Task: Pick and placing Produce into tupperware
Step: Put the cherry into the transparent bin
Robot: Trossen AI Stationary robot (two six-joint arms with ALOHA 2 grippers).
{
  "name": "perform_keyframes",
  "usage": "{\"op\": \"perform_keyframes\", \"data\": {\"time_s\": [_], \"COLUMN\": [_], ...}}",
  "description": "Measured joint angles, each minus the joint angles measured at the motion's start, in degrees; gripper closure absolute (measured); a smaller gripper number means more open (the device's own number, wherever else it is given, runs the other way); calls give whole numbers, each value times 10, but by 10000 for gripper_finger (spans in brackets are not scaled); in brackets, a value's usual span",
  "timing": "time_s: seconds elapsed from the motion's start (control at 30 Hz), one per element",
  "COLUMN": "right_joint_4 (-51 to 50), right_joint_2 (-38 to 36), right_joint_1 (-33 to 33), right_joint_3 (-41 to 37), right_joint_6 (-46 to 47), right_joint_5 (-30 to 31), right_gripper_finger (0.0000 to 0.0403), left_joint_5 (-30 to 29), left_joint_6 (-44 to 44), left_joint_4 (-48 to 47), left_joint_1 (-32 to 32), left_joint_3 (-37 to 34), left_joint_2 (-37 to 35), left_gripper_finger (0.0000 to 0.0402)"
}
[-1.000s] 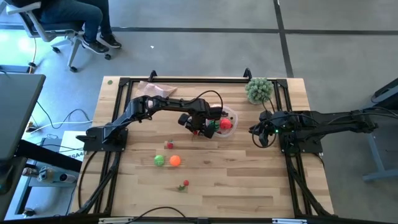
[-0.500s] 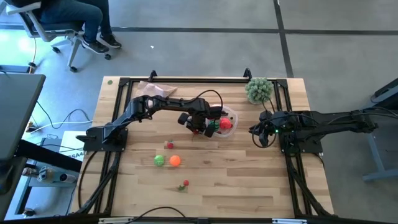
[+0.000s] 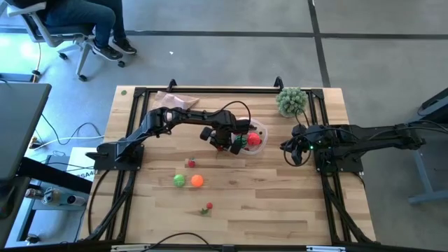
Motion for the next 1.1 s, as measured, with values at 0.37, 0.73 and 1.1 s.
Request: {"op": "perform_keyframes", "data": {"time_s": [0.37, 0.73, 1.1], "right_joint_4": [0, 0, 0], "right_joint_2": [0, 0, 0], "right_joint_1": [0, 0, 0], "right_joint_3": [0, 0, 0], "right_joint_6": [0, 0, 0], "right_joint_5": [0, 0, 0], "right_gripper_finger": [331, 331, 331], "left_joint_5": [18, -82, -153], "left_joint_6": [-25, -24, -24], "left_joint_4": [-50, -79, 32], "left_joint_1": [0, 0, 2], "left_joint_3": [35, 228, 293], "left_joint_2": [-8, -20, -12], "left_gripper_finger": [330, 328, 328]}}
